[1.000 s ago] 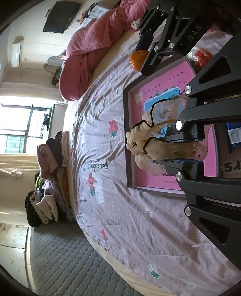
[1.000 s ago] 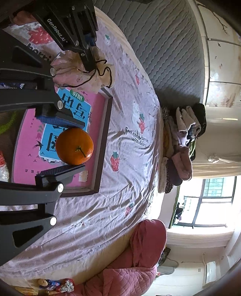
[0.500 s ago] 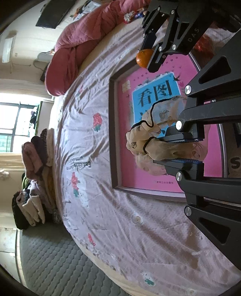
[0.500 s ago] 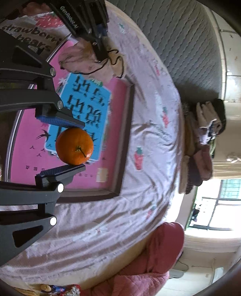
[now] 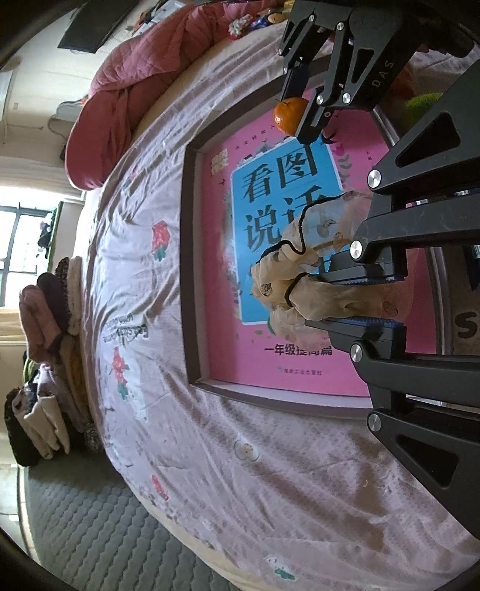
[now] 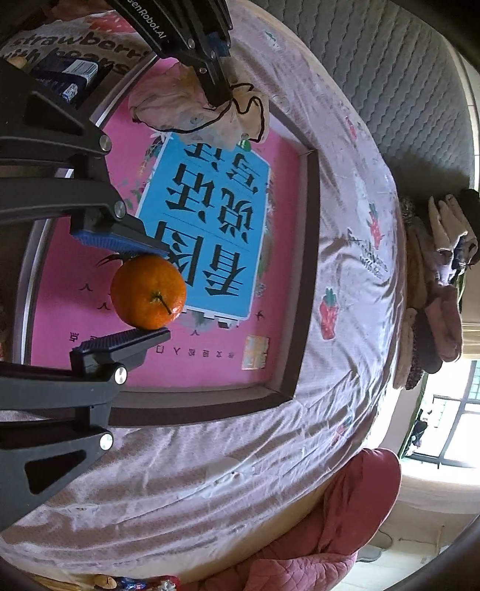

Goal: Organize objects
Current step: 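Carry the mesh bag and orange into the tray and open both tools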

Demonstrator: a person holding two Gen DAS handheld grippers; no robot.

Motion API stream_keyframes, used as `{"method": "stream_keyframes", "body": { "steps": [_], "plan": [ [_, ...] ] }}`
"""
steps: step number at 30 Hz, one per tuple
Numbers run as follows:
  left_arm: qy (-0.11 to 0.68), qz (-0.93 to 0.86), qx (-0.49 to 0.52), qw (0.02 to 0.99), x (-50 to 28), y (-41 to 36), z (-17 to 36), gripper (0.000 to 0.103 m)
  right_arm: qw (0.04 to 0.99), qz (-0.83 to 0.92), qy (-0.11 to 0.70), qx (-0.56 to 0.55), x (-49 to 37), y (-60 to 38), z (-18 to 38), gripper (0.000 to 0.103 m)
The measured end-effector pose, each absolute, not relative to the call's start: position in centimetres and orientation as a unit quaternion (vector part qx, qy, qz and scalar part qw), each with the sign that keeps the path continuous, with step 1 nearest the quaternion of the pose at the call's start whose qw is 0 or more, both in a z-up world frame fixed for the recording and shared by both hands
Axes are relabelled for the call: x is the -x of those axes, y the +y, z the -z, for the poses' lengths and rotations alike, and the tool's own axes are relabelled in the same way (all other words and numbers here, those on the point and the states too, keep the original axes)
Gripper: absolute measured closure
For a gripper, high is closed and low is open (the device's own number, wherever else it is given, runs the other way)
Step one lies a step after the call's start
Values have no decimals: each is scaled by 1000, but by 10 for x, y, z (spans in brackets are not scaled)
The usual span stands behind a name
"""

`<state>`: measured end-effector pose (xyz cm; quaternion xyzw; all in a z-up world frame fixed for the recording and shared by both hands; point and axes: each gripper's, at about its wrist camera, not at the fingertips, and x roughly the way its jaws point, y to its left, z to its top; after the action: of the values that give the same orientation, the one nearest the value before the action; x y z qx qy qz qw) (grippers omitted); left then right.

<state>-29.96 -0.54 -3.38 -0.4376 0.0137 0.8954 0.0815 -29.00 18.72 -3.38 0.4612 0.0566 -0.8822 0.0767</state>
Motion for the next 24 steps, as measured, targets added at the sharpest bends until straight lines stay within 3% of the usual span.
{"method": "stream_keyframes", "body": {
  "steps": [24],
  "plan": [
    [16,-880,467,88,303,-6,48,78,61,873,66,-480,293,188,40,64]
  ]
}}
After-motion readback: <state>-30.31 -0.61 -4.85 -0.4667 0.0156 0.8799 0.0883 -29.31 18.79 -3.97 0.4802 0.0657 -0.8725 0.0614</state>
